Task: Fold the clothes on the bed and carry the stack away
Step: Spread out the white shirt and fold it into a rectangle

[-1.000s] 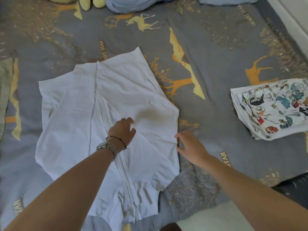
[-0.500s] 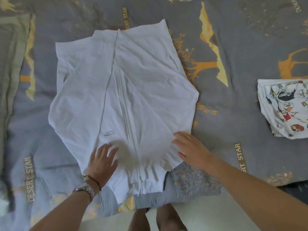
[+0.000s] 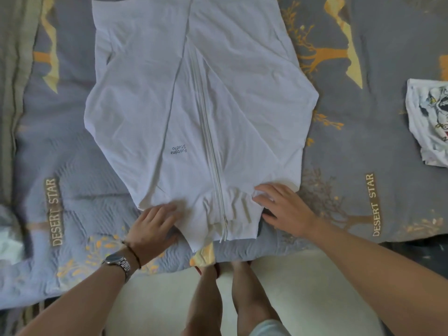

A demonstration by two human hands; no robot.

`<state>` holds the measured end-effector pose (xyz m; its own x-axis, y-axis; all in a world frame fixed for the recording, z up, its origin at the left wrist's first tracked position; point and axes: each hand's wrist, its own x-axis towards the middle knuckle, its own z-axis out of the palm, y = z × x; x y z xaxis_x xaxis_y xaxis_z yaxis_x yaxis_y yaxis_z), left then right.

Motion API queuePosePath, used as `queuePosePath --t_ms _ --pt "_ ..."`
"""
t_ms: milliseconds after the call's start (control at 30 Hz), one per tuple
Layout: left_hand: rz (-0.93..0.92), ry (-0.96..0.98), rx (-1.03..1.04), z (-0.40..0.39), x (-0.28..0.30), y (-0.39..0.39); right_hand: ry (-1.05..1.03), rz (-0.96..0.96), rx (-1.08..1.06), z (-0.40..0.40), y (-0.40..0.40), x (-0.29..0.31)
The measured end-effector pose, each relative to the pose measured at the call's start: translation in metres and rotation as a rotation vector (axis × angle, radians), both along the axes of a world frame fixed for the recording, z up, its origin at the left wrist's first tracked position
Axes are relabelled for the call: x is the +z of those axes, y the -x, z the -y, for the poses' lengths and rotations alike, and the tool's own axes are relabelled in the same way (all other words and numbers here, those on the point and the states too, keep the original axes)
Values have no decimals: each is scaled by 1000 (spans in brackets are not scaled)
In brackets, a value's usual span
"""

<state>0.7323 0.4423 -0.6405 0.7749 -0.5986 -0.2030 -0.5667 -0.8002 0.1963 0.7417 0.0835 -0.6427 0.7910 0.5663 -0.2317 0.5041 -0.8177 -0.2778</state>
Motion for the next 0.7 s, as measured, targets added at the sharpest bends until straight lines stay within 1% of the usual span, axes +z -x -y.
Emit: queuePosePath --t_ms 200,267,333,400,500,600,700 --pt "219 59 28 -5 -9 3 -67 236 -31 1 9 0" --pt "270 21 41 -7 -9 2 -31 280 -46 2 9 2" --pt "295 -38 69 -11 -7 -2 77 295 -93 4 8 4" --pt "283 -77 95 -14 -5 -6 172 286 -169 4 7 6" --pt "213 -91 157 -16 1 -14 223 228 -238 3 8 9" --pt "132 -58 236 -15 5 -14 195 168 -271 0 10 9" --pt "122 5 270 -13 5 -10 136 164 -288 -2 10 9"
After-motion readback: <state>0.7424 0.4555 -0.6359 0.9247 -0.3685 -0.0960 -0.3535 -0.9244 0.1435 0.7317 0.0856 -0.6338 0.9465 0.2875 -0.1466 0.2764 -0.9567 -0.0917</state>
